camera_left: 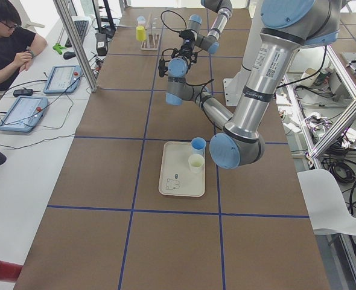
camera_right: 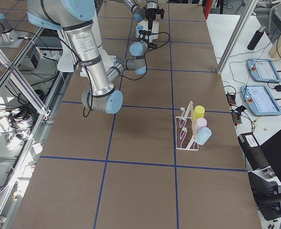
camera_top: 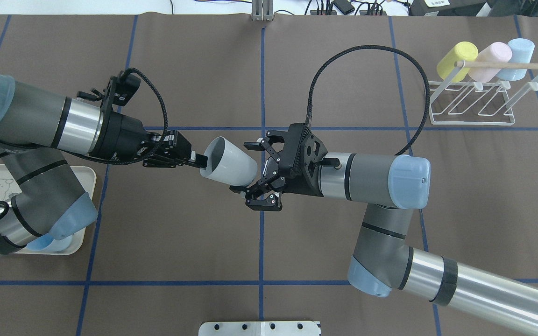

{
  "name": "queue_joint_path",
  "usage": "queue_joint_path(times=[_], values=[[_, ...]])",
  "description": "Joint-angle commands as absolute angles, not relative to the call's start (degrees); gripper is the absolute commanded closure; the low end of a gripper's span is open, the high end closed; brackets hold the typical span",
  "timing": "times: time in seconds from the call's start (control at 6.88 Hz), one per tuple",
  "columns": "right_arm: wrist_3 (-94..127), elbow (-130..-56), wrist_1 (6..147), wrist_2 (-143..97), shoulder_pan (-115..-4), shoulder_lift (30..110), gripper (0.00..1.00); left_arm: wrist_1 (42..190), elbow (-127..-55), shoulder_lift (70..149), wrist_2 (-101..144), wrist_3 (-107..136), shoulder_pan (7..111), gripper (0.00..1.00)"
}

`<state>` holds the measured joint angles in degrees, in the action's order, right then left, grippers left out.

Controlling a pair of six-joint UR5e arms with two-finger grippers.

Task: Transfer IKEA cup to right arm and place on rack

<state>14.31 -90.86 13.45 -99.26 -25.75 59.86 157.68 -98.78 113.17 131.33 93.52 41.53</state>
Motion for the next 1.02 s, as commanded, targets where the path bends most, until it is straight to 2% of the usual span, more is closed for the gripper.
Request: queue_joint_path(times=[0.0, 0.58, 0.73, 0.87], values=[[14.24, -90.97, 13.45, -99.23, -25.75, 59.94, 0.13, 157.68, -98.70, 113.20, 131.31, 93.52, 41.48, 1.00], [14.15, -91.49, 13.45, -99.23, -25.84, 60.47, 0.46, 157.68, -98.44, 113.55, 131.31, 93.60, 41.48, 1.00], [14.15, -91.67, 13.45, -99.23, -25.84, 60.56, 0.48, 157.68, -98.35, 113.55, 131.40, 93.60, 41.57, 0.90], [14.15, -91.67, 13.45, -99.23, -25.84, 60.73, 0.49, 157.68, -98.26, 113.64, 131.40, 93.60, 41.75, 0.05]])
